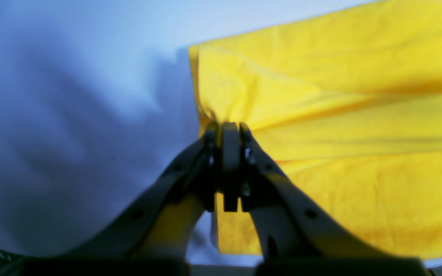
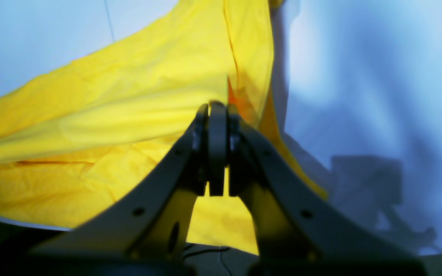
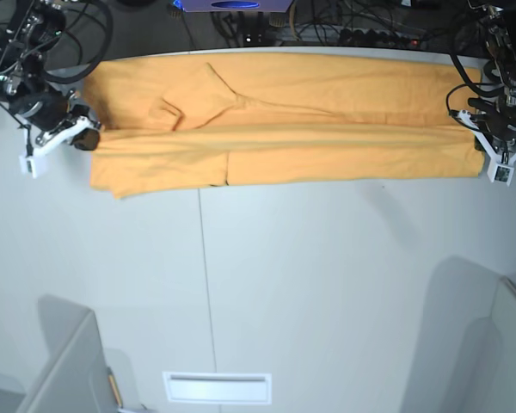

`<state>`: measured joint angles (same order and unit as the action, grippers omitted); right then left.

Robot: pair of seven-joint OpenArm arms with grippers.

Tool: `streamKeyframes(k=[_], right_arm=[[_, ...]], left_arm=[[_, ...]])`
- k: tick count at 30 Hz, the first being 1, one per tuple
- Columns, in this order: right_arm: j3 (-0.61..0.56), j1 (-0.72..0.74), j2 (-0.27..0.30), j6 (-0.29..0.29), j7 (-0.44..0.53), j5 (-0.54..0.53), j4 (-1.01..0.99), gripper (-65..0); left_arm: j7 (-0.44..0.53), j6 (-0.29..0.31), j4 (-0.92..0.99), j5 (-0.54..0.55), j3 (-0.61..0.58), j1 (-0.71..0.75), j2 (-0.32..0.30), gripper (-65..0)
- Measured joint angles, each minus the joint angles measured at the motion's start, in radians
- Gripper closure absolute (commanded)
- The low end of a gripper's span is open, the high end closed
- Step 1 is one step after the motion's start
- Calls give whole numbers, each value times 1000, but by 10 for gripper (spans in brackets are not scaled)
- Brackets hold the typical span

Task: Fold the T-shirt properly
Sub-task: 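Open both grippers and release the folded hem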

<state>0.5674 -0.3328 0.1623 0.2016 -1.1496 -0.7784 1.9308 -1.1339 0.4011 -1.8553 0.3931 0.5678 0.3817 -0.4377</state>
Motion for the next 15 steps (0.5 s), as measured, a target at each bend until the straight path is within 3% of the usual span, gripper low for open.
streamKeyframes(k=[15], right_arm=[[-4,-6,17,0,-19,1,-41,0]], left_arm=[[-8,0,3,-10,-6,13,48,0]])
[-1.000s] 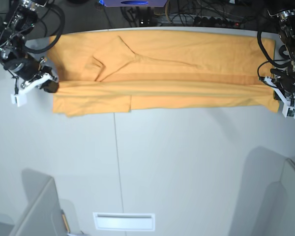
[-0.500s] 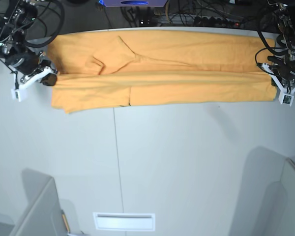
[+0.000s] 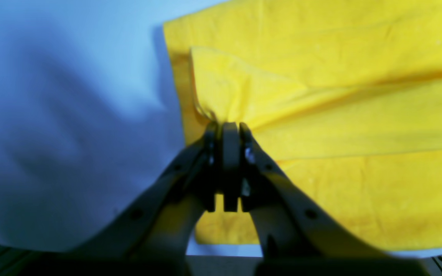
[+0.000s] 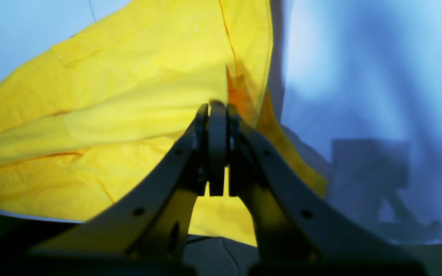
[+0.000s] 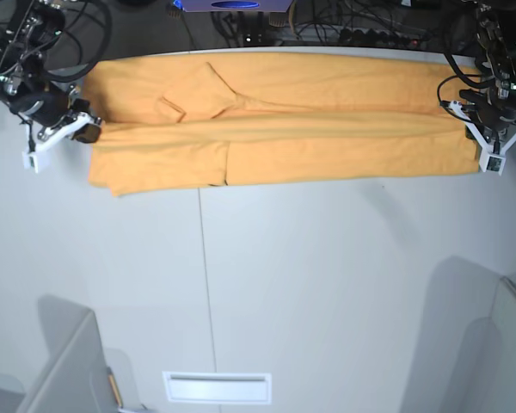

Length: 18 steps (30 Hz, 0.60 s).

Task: Fold the T-shirt properly
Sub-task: 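Open both grippers and release the folded hem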

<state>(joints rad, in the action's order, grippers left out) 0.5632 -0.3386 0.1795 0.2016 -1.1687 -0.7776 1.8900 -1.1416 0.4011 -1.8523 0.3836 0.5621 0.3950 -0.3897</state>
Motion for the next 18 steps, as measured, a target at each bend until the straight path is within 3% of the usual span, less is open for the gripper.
streamKeyframes(k=[11,12,16,18], right_arm=[[3,0,2,-2,-44,0,0,0],[3,0,2,-3,-43,0,0,-32],[6,-1,2,-3,-40,1,0,-216],[6,-6,2,-3,-35,0,0,-237]], left_arm=[[-4,0,0,2,0,46,2,0],[-3,0,0,3,0,45,1,0],[-1,0,-3,7,0,43,1,-229],[-4,0,-3,6,0,43,2,-339]])
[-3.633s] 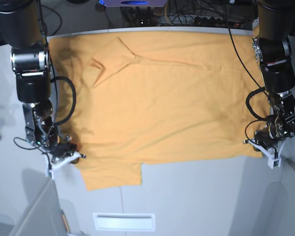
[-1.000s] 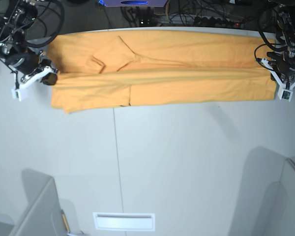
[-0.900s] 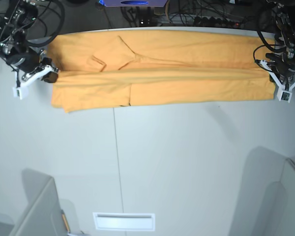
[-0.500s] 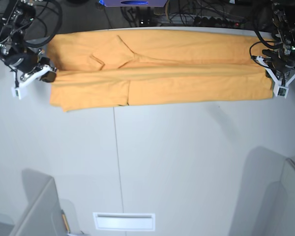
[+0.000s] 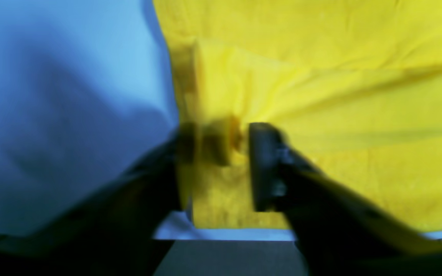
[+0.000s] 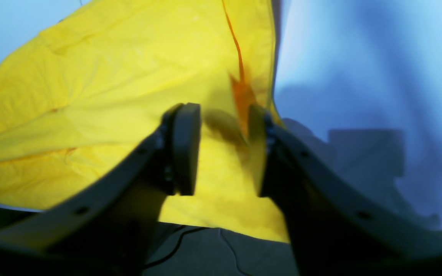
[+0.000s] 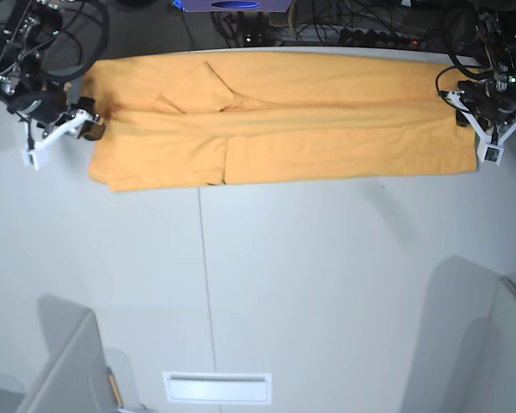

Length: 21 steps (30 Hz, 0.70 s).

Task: Fold the T-shirt properly
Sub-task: 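Open both grippers and release the folded hem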

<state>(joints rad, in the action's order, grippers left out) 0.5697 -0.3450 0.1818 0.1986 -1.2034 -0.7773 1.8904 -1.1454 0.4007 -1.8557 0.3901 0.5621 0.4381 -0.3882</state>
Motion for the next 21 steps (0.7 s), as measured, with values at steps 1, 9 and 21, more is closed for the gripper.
streamKeyframes(k=[1,9,21], right_arm=[[0,-4,0,0,-2,0,0,-236],[-2,0,-2,0,0,-1,64,-234],[-136,82,-23,2,11,10,-147,0]], left_arm=[[1,0,0,1,2,0,0,-393],[5,-1,-90,0,13,-5,35,-504],[4,-4,47,-13,4,-74,120,0]])
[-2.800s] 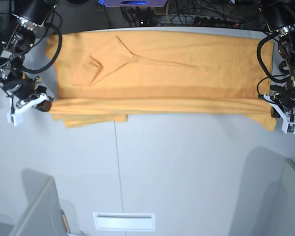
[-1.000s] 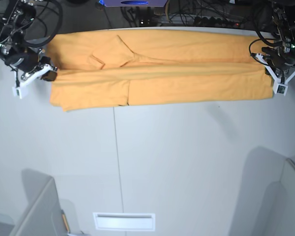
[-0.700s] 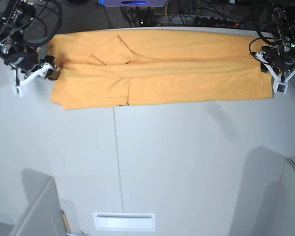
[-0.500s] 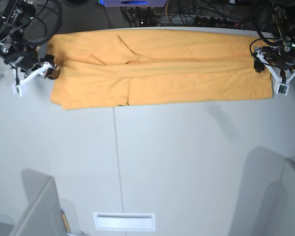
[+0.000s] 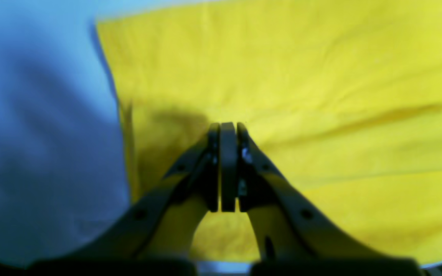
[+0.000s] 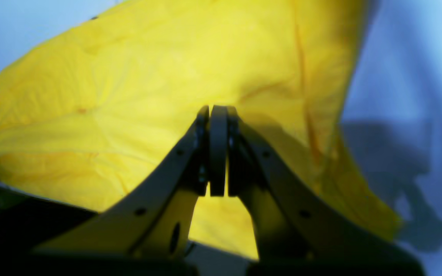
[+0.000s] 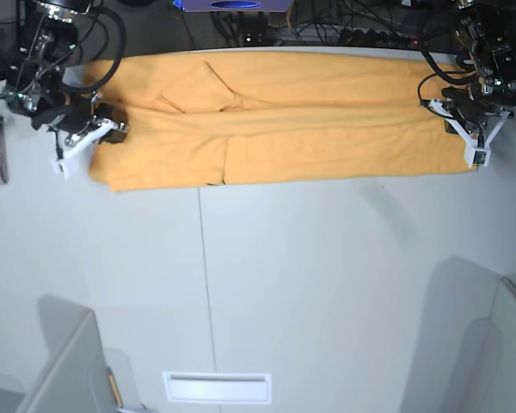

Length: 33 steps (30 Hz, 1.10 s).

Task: Fold the T-shirt properly
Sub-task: 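Open both grippers and release the folded hem, then move both grippers to the ends of the folded strip and grasp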

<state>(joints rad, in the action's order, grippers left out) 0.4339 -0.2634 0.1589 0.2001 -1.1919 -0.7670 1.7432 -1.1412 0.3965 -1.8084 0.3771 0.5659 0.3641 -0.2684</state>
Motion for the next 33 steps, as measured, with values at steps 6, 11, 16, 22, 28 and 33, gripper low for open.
streamKeyframes(k=[6,11,16,22,28,33], right_arm=[[-138,38,66,2,163,-39,-199,0],[-199,151,113,36,304,-130,-413,0],[-203,247,124,40,300,-102,-492,0],[-206,289,122,-24,261,5,-397,0],[-198,232,121,-11,185,-21,-50,0],[-199,11,58,-13,167,0,171,0]], left_arm=[[7,-3,150,3,2,-56,-1,0],[37,0,301,22,10,-190,-10,0],[56,8,433,-28,10,-338,-5,0],[-28,5,349,-113,3,-399,38,0],[-108,23,84,-108,15,-416,20,0],[-145,207,8,-117,156,-357,27,0]])
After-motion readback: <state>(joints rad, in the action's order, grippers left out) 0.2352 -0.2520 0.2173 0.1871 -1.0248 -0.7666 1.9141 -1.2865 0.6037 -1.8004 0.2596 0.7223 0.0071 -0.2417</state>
